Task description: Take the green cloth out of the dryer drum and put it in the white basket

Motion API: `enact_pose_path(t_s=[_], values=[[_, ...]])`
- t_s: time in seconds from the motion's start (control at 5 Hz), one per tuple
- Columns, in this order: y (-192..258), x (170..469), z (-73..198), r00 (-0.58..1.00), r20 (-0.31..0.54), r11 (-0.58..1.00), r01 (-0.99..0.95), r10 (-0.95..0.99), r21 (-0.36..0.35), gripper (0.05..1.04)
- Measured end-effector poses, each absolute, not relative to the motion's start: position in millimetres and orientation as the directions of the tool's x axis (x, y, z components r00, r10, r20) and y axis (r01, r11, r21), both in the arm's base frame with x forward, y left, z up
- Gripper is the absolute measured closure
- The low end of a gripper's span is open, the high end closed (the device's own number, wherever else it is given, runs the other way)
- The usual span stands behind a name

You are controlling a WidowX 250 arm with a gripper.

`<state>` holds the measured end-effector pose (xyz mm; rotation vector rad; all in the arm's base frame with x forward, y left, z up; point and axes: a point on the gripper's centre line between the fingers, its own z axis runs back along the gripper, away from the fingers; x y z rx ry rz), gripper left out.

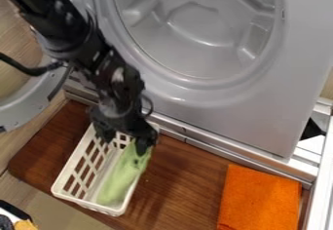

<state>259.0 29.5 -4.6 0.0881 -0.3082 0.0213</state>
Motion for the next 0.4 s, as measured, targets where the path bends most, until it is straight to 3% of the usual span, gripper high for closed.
enact_pose_path(t_s=[0.4], values=[[25, 263, 31, 0.932, 0.361, 0.997, 0.007, -0.036, 0.083, 0.083]])
